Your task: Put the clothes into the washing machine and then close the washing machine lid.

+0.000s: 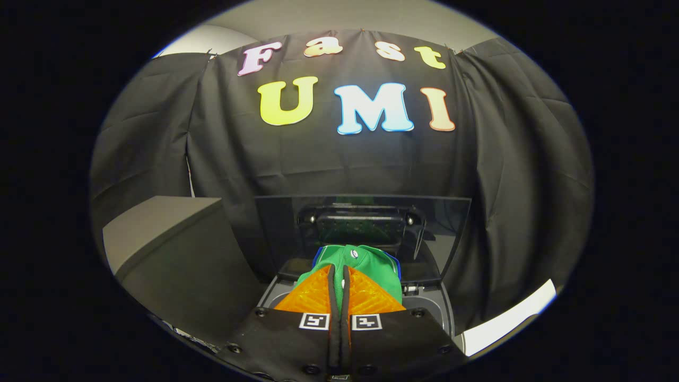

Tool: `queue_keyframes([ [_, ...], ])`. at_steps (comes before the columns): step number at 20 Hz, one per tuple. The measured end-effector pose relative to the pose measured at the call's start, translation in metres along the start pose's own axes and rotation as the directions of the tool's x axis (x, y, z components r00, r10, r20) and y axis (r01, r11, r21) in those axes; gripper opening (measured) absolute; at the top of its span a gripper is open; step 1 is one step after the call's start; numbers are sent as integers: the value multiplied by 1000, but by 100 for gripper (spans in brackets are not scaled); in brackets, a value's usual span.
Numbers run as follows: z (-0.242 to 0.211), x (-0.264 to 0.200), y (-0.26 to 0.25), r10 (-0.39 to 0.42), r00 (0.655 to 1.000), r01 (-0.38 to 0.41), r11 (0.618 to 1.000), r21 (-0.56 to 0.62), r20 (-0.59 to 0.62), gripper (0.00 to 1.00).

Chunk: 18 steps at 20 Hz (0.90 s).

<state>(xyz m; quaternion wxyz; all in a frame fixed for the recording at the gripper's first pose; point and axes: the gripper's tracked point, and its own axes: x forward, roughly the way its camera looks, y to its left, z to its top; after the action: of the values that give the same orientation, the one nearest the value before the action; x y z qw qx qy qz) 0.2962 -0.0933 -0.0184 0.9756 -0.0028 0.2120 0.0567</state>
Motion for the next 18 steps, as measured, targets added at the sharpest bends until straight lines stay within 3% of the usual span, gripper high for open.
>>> queue_keyframes([
  [10,-84,38,-23,-50,992,52,999,15,-120,2],
  [18,-123,53,-26,-57,981,61,998,16,-185,2],
])
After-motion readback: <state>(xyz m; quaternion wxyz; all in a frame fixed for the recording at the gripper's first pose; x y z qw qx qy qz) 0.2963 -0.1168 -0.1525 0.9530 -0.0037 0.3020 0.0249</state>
